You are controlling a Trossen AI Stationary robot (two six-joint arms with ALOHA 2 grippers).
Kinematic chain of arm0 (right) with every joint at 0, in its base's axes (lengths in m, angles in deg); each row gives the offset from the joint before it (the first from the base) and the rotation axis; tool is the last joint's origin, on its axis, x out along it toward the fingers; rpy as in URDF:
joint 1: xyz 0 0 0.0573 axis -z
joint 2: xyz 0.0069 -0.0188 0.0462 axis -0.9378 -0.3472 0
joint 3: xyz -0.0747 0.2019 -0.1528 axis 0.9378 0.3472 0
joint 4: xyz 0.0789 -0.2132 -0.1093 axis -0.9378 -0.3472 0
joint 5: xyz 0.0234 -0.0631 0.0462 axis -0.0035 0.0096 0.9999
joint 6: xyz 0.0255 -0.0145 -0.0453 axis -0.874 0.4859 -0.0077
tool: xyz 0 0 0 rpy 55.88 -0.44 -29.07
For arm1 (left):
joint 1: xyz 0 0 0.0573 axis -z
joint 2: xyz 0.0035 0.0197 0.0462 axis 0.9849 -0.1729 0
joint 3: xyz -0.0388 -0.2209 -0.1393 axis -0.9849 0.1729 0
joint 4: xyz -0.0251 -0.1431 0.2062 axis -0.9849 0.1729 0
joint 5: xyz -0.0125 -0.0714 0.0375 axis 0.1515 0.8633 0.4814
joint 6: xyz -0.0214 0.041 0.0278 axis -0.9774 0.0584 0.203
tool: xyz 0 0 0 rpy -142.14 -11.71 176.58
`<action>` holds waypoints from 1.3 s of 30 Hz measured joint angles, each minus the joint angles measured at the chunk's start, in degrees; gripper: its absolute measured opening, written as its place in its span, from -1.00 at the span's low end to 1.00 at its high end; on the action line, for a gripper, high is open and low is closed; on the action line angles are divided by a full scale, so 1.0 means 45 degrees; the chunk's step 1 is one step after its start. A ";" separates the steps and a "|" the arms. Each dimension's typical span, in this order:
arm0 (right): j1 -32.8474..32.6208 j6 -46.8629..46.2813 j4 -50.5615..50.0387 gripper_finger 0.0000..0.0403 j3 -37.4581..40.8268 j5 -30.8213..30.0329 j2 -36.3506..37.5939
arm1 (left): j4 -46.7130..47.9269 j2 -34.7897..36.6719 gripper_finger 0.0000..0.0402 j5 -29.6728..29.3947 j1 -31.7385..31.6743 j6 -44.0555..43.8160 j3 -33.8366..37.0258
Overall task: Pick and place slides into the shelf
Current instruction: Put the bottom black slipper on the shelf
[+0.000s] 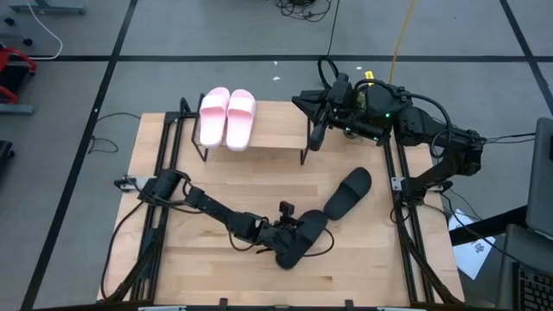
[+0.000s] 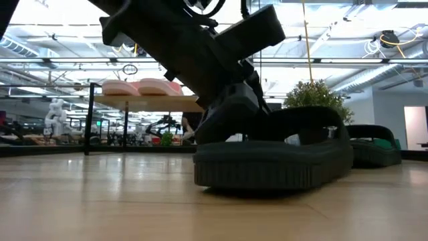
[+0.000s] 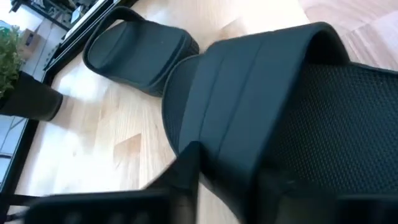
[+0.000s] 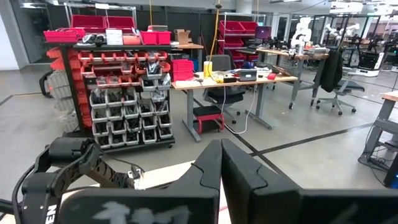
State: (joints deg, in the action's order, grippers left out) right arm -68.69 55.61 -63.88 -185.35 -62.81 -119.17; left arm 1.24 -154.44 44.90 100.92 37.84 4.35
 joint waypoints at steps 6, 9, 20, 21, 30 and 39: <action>0.0000 -0.0013 -0.0002 -1.00 0.0000 0.0000 0.0000 | 0.0889 0.0613 -0.95 -0.1118 0.0650 -0.0047 0.0019; 0.0000 -0.0023 0.0000 -1.00 -0.0003 0.0000 0.0000 | 0.2558 0.1459 -0.98 -0.2739 0.1322 -0.0201 0.0000; -0.0064 -0.0144 0.0381 -1.00 -0.0005 -0.0004 0.0000 | 0.8119 0.5947 -0.99 -0.9713 0.1906 -0.2142 -0.0024; -0.0073 -0.0139 0.0458 -1.00 -0.0005 0.0000 0.0000 | 0.8337 0.6347 -0.99 -0.9943 0.1707 -0.1937 -0.0024; -0.0408 0.0110 0.0671 -1.00 -0.0005 -0.0010 0.0000 | 0.7391 0.9012 -1.00 -0.6461 -0.2376 0.0250 -0.0019; -0.0406 0.1693 0.2064 -1.00 -0.0005 -0.0031 0.0010 | 0.5503 0.9010 -1.00 -0.3489 -0.5795 0.1454 -0.0029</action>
State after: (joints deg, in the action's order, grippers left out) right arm -70.52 63.23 -54.59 -185.37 -62.95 -119.13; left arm 26.01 -113.90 29.20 74.85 44.38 4.22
